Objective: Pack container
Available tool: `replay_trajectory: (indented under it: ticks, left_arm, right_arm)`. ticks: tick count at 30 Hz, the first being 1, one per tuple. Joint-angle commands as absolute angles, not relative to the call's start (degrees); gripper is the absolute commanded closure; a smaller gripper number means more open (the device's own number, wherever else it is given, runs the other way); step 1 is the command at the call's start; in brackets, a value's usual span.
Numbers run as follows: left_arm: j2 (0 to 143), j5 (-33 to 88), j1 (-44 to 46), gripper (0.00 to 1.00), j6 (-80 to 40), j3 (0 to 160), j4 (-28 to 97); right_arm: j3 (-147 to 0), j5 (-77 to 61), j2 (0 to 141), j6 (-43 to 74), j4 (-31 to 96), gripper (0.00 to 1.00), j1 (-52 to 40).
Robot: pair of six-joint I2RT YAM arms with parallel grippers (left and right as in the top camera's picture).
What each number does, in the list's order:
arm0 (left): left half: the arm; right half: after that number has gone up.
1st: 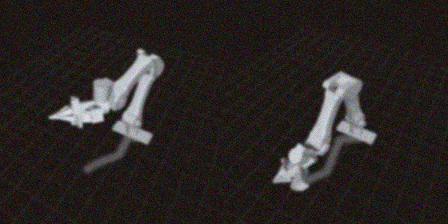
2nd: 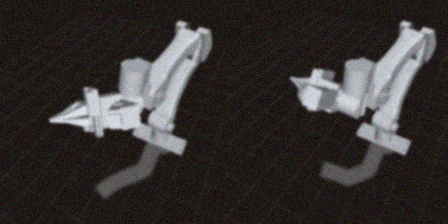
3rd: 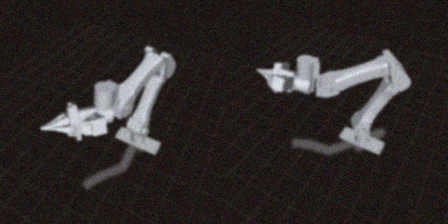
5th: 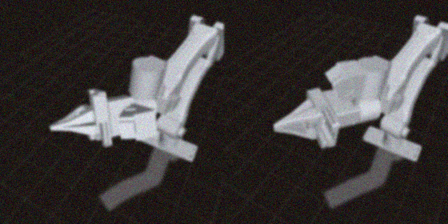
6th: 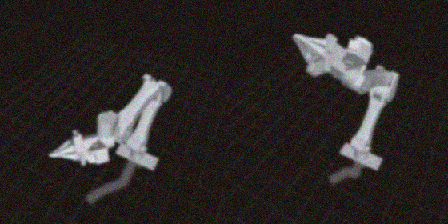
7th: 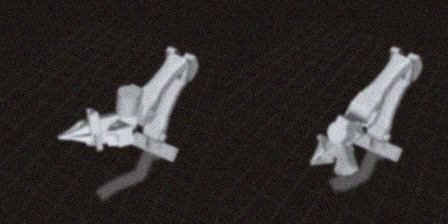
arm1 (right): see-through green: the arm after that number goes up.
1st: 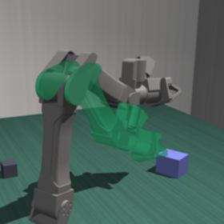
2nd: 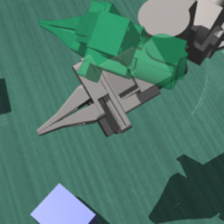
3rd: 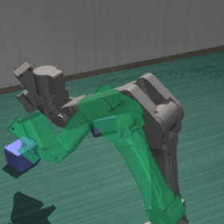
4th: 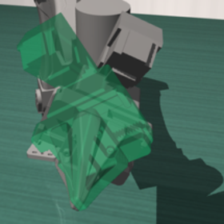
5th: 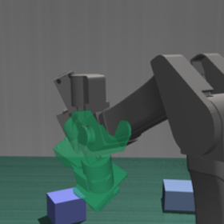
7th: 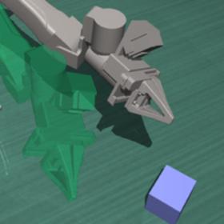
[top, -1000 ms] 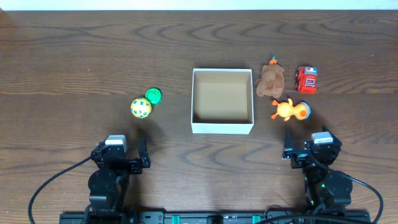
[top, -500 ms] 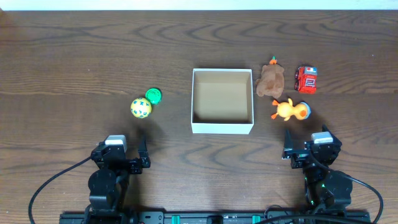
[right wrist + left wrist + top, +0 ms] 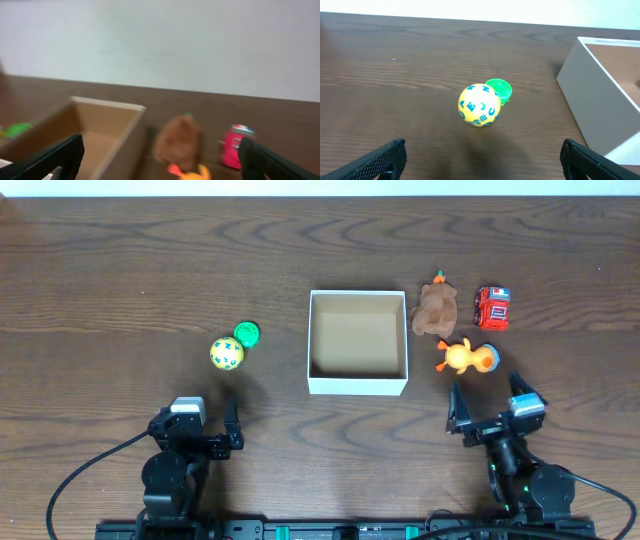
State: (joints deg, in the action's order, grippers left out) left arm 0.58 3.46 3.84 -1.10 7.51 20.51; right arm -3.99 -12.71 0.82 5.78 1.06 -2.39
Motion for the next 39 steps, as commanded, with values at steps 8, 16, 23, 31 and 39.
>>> replay_trajectory:
  ticks: [8, 16, 23, 31, 39]
  left_arm:
    - [12.64, 5.37, 3.55, 0.02, -2.48, 15.44, 20.91]
    - [36.38, 5.32, 3.55, 0.02, -2.46, 34.59, 21.43]
    - [50.15, 1.74, 3.53, 0.02, -2.46, 48.07, 26.26]
    - [60.31, 1.98, -2.09, 0.02, -5.08, 55.48, 33.30]
    - [65.49, 5.61, -8.47, 0.02, -5.04, 55.46, 35.00]
  right_arm:
    - [-11.46, -14.24, 9.10, 15.73, 4.38, 0.01, -2.68]
    - [-41.47, -13.52, 41.85, 12.56, 22.96, 0.01, -2.70]
    - [-68.55, -13.45, 67.94, 7.51, 37.50, 0.01, -2.90]
    - [-79.68, -17.87, 87.61, 8.10, 40.23, 0.01, -4.25]
    - [-79.68, -11.53, 100.68, 14.50, 38.50, 0.01, -4.21]
